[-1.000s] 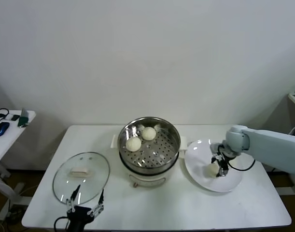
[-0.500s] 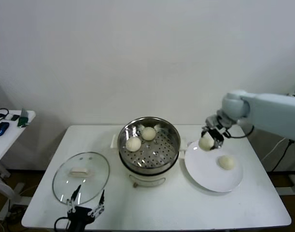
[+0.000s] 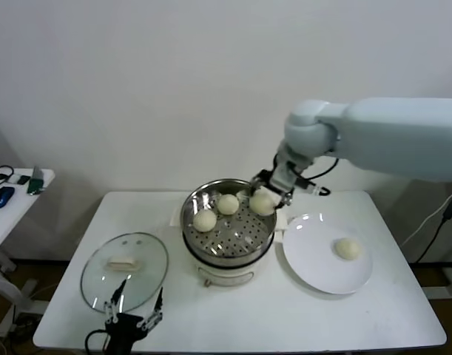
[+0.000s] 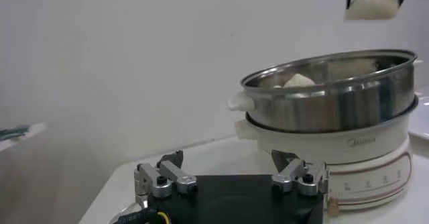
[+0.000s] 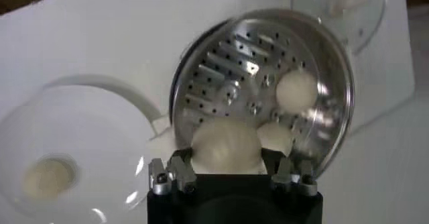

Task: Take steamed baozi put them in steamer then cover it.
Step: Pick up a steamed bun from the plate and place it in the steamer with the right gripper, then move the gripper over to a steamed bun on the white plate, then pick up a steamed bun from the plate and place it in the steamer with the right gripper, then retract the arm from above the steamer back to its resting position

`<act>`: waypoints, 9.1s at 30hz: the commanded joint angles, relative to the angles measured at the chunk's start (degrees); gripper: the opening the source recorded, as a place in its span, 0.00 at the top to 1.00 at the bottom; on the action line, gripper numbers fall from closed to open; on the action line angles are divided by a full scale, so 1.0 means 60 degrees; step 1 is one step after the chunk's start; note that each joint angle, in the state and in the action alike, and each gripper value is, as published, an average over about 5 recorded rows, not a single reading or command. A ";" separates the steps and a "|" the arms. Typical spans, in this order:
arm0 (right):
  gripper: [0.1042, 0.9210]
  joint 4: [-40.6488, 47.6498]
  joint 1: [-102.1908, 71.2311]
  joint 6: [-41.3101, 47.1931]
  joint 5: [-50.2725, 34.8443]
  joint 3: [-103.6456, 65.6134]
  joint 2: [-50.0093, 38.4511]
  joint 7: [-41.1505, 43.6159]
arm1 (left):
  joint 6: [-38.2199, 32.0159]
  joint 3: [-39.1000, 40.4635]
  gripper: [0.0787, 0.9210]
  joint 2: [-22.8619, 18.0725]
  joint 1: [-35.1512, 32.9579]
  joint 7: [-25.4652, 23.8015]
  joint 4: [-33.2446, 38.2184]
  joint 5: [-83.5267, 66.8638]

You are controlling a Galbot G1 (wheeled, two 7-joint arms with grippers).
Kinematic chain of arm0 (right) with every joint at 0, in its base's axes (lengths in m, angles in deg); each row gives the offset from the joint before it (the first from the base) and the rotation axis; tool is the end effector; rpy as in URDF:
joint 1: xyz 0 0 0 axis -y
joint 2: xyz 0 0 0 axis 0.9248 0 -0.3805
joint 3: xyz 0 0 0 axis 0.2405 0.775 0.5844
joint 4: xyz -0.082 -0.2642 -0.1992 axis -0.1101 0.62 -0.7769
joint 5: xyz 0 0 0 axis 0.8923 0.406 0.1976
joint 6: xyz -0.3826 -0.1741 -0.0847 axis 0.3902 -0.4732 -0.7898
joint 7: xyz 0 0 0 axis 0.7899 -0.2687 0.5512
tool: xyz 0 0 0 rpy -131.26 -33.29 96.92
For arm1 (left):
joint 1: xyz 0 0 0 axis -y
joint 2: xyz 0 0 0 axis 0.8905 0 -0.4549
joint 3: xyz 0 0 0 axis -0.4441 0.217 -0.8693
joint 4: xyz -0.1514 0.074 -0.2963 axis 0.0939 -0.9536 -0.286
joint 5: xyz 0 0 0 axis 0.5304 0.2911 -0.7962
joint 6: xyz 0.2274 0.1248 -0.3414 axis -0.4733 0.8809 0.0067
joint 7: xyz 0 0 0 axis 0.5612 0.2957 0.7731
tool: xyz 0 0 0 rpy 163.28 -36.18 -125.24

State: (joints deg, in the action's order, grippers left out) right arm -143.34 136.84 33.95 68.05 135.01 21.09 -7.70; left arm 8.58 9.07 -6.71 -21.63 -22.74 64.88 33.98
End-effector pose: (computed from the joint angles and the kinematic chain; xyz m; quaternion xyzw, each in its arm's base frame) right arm 0.5080 0.1527 -0.0306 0.6126 -0.1909 0.7656 0.0453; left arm 0.1594 0.0309 -0.3348 -0.0399 -0.9891 -0.1098 0.0894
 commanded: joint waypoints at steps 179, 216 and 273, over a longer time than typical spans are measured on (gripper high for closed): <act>0.12 0.3204 -0.1781 0.4565 -0.5756 0.0091 0.1026 -0.0412 | -0.0210 -0.0199 0.12 -0.0011 -0.0008 -0.0150 0.0133 -0.0381; 0.12 -0.1103 -2.3347 0.0796 -0.5055 -2.3330 -0.3602 -0.7460 | -0.0335 0.0178 0.12 0.0571 0.0475 0.0006 -0.0095 -0.0410; 0.12 -0.0471 -2.5594 -0.3596 -0.2542 -2.1345 0.2485 -0.7679 | 0.0836 -0.0357 0.12 0.1687 0.4968 0.4086 -0.7133 1.1961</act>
State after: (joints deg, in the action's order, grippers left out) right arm -145.80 -15.93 12.91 52.04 6.97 34.80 -53.85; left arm 13.06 7.07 3.40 4.79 0.52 28.20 101.58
